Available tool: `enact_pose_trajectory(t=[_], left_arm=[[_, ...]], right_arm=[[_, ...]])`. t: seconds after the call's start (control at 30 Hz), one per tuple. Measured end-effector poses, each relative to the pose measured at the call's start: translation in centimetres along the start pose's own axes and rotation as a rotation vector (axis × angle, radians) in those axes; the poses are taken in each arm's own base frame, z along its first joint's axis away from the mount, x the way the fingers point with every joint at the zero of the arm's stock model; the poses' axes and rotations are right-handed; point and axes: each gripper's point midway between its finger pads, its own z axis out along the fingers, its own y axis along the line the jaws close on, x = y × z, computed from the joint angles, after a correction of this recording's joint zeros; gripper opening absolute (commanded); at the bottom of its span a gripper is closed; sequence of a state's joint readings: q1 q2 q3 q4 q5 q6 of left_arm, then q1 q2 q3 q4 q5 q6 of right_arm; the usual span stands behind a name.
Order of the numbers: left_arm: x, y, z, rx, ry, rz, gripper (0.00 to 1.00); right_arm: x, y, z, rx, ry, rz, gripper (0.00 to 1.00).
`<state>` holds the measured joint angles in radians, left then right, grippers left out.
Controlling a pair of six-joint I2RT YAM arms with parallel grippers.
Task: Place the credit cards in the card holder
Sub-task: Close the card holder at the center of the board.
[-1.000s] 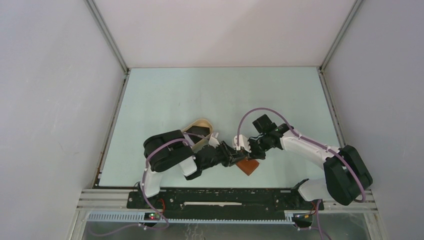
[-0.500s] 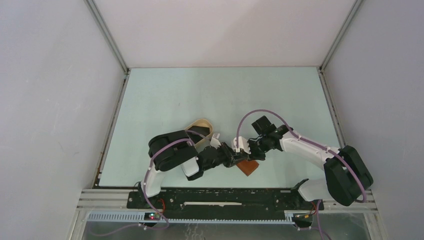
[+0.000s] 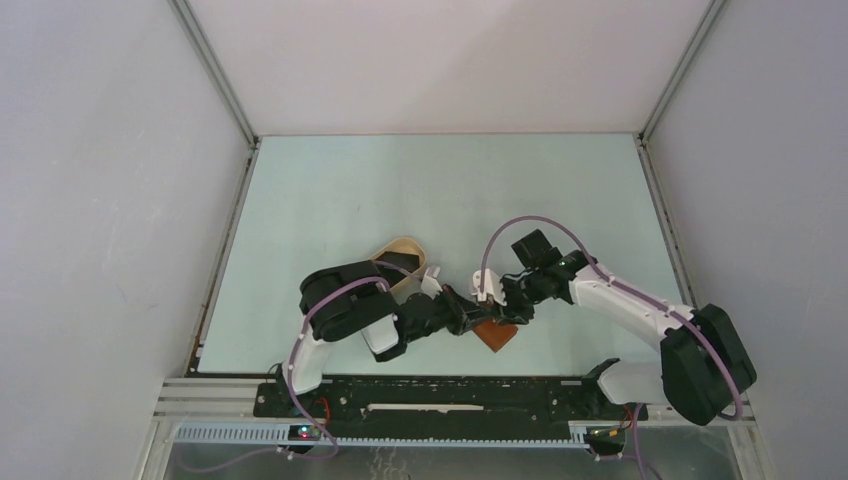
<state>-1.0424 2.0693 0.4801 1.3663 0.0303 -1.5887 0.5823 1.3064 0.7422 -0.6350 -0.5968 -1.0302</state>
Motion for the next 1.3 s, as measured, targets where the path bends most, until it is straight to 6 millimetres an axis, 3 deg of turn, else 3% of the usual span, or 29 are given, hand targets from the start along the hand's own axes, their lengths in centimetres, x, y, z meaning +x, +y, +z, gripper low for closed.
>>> enact_pose_trajectory(t=[0.3,0.5,0.57,0.8,1.3], left_arm=[[0.1,0.0,0.0,0.001,0.004,0.003,0.00],[0.2,0.1,-0.3,0.000,0.013,0.012,0.00],[0.2,0.2,-0.5,-0.001,0.017,0.017,0.00],[0.3,0.3,-0.9,-0.001,0.025,0.018,0.00],[0.2,0.7,-2.4,-0.029,0.017,0.016,0.00]], right_arm=[[-0.3,-0.1,-1.5,0.015,-0.047,-0.034,0.40],[-0.2,2.3,-0.3,-0.081,-0.046,-0.128,0.16],[0.1,2.8,0.3,-0.107,-0.025,-0.141,0.13],[1.2,2.6,1.4,-0.127,0.033,-0.125,0.11],[1.0,2.1,1.9,-0.133,0.047,-0.062,0.09]])
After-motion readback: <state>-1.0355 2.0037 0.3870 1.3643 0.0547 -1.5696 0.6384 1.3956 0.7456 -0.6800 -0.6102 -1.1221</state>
